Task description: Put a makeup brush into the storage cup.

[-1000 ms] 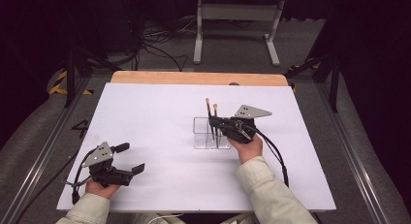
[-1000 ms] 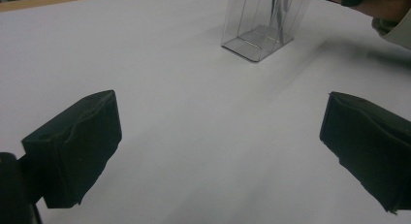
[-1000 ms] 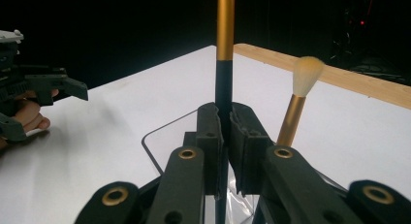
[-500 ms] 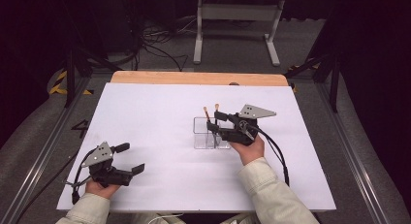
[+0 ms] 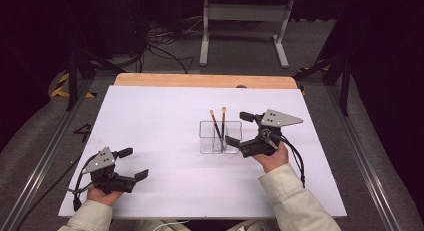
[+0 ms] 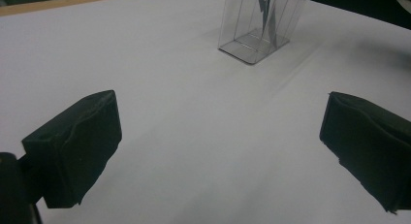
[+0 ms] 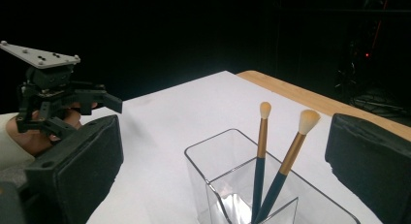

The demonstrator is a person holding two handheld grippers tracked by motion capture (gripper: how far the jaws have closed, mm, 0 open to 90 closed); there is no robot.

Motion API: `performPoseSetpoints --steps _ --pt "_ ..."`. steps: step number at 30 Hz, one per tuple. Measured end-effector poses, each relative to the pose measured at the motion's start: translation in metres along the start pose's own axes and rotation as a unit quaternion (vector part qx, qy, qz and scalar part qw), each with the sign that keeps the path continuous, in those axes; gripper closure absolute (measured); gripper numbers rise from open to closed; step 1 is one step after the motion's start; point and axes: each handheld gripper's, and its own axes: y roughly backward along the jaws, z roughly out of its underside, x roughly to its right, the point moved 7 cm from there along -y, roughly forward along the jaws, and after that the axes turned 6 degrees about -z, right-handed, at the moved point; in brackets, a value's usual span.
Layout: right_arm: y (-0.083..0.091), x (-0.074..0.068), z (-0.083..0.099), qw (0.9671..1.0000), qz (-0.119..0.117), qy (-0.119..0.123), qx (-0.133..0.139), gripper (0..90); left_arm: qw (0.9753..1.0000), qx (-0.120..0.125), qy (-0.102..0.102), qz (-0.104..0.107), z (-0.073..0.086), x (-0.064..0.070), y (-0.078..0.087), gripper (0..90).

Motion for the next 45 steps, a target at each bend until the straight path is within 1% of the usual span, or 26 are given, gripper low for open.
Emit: performPoseSetpoints --steps 4,5,6,9,13,17,19,21,23,26,27,30,32,35,38,39,43,45 --pt "0.011 -0.001 -0.003 0.9999 0.004 0.008 0.005 0.4 1.0 0.003 0.003 0.002 -0.001 0.001 0.001 1.9" --pt "0.011 -0.001 -0.003 0.9999 0.004 0.008 0.005 0.4 1.0 0.003 0.003 0.002 -0.001 0.001 0.001 1.9" --pt "0.013 -0.002 -0.002 0.9999 0.007 0.012 0.001 0.4 1.0 0.003 0.001 0.003 -0.001 0.001 0.002 1.9" --pt "0.023 -0.002 0.0 0.9998 0.008 0.018 -0.007 0.4 0.9999 0.009 0.006 0.003 -0.002 0.001 0.002 1.9" --pt "0.035 -0.002 0.001 0.9998 0.009 0.019 -0.005 0.3 0.9999 0.009 0.007 0.008 -0.003 0.001 0.004 1.9" --pt "0.047 0.0 0.004 0.9997 0.014 0.02 -0.008 0.3 0.9996 0.022 0.006 0.016 -0.005 0.004 0.006 1.9" --pt "0.052 0.0 0.004 0.9997 0.015 0.021 -0.007 0.2 0.9995 0.025 0.005 0.019 -0.007 0.004 0.007 1.9" --pt "0.059 0.001 0.004 0.9996 0.017 0.023 -0.003 0.0 0.9993 0.029 0.011 0.02 -0.007 0.003 0.007 1.8" --pt "0.065 0.001 0.006 0.9996 0.016 0.022 0.0 0.0 0.9993 0.029 0.009 0.023 -0.008 0.003 0.008 1.8" --pt "0.07 0.002 0.008 0.9997 0.012 0.019 0.002 0.0 0.9992 0.03 0.009 0.024 -0.008 0.004 0.008 1.8" --pt "0.072 0.003 0.01 0.9998 0.011 0.018 0.001 0.0 0.9991 0.032 0.006 0.025 -0.009 0.005 0.008 1.8" --pt "0.077 0.003 0.014 0.9998 0.009 0.016 0.002 0.0 0.9989 0.034 0.012 0.03 -0.009 0.006 0.009 1.8" --pt "0.08 0.004 0.017 0.9999 0.008 0.014 0.001 0.0 0.9987 0.036 0.012 0.034 -0.01 0.007 0.009 1.8" --pt "0.083 0.004 0.02 0.9999 0.009 0.015 0.001 0.0 0.9986 0.037 0.008 0.037 -0.01 0.007 0.01 1.8" --pt "0.088 0.003 0.025 0.9999 0.005 0.013 0.004 0.0 0.9982 0.037 0.006 0.046 -0.01 0.008 0.01 1.8" --pt "0.089 0.003 0.026 0.9999 0.006 0.012 0.002 0.0 0.9982 0.038 0.003 0.046 -0.01 0.008 0.01 1.6" --pt "0.092 0.004 0.035 0.9999 0.009 0.011 0.005 0.0 0.9978 0.041 0.01 0.051 -0.011 0.009 0.011 1.6" --pt "0.093 0.004 0.037 0.9999 0.011 0.01 0.005 0.0 0.9978 0.042 0.006 0.051 -0.011 0.008 0.011 1.6"
